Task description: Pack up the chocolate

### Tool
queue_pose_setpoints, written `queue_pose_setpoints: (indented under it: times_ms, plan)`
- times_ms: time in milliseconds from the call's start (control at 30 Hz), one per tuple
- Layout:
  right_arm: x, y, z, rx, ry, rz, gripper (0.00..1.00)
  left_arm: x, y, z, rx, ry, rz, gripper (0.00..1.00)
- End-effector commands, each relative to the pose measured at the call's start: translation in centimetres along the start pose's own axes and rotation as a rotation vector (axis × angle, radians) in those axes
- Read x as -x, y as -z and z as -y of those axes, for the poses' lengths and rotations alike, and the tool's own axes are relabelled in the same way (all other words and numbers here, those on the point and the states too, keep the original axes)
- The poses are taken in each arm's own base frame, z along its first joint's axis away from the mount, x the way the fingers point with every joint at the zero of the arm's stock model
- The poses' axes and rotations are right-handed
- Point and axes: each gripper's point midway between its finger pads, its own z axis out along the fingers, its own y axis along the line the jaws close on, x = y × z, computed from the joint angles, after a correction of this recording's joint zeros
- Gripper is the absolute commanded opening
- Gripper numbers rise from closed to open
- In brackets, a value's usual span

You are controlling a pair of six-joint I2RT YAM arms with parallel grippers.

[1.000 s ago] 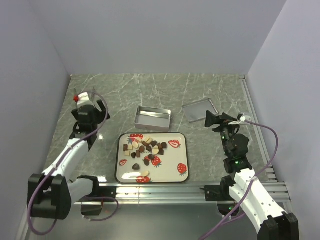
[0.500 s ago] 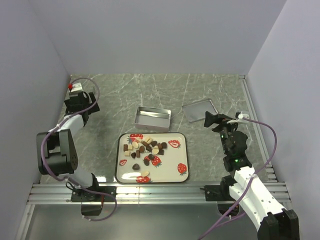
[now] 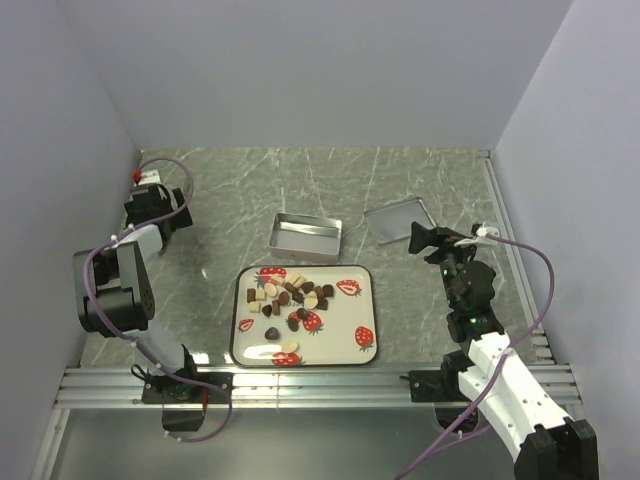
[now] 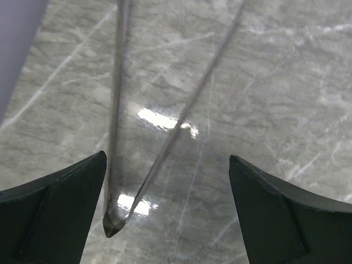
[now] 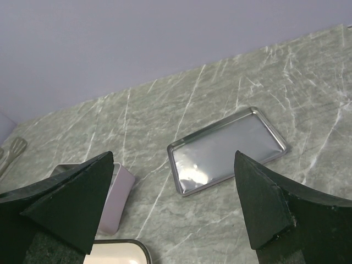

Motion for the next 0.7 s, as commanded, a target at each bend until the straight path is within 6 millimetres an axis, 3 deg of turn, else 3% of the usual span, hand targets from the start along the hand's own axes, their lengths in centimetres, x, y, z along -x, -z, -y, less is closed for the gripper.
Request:
queue_pose_setpoints:
  times_ms: [0, 167, 233, 533, 600, 667]
  plan:
    - [2.6, -0.5, -0.8, 0.016, -0.010, 0.063, 0.96, 2.7, -0.3, -1.1, 0.062, 0.013, 0.068, 1.00]
    - [2.6, -0.4, -1.0, 0.022, -0.012, 0.062, 0.96, 2.7, -0.7, -1.1, 0.064, 0.013, 0.045, 0.99]
    - [2.7, -0.3, -0.9, 0.022, -0.012, 0.064, 0.96, 1.5, -1.3, -1.4, 0.082, 0.007, -0.006, 0.99]
    - [2.4, -0.4, -1.1, 0.033, -0.012, 0.055, 0.96, 0.5, -2.6, -1.4, 0.095, 0.002, -0.076, 0.99]
    - [2.4, -0.4, -1.2, 0.035, -0.012, 0.054, 0.96, -0.9, -3.0, -1.5, 0.105, -0.011, -0.141, 0.99]
    - [2.4, -0.4, -1.2, 0.039, -0.012, 0.054, 0.96, -0.9, -3.3, -1.5, 0.113, -0.019, -0.157, 0.99]
